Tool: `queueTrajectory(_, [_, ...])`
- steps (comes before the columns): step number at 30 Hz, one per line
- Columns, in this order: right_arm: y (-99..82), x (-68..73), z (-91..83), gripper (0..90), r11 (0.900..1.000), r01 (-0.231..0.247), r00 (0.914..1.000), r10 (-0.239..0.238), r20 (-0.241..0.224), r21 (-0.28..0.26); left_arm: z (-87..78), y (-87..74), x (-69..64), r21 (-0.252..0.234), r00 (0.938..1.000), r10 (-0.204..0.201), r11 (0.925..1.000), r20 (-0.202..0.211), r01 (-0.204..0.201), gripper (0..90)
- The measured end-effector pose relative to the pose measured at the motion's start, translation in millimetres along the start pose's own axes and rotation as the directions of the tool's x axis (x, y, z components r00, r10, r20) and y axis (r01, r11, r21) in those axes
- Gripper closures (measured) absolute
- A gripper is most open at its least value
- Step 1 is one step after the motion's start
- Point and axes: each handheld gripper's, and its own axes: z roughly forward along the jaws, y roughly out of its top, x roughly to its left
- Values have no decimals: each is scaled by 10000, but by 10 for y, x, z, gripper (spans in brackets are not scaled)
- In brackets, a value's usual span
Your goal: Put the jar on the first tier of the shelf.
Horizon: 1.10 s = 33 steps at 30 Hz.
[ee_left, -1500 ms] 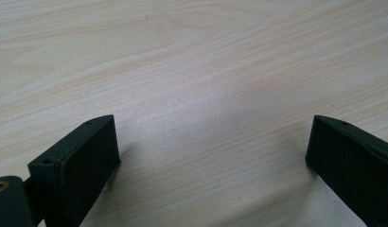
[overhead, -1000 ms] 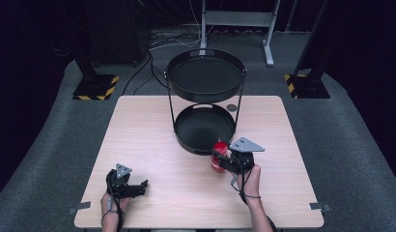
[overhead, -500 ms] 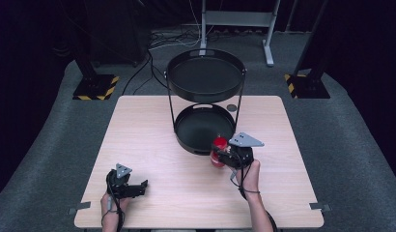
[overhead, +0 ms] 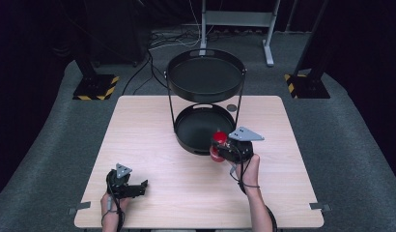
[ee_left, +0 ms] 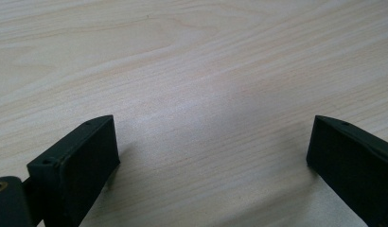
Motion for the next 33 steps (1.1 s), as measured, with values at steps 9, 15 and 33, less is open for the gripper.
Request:
queueTrajectory(9, [103, -55, 37, 482, 10000, -39, 10000, 40, 25, -91, 0, 0, 0, 1, 10000, -2, 10000, 3, 2, 25])
queueTrajectory(15, [162, -75, 57, 482, 9999, 63, 9999, -63, 84, -78, 0, 0, 0, -1, 10000, 1, 10000, -3, -1, 25])
queueTrajectory(33, [271, -197, 188, 482, 10000, 1, 9999, 0, 154, -43, 0, 0, 0, 2, 10000, -1, 10000, -11, 1, 25])
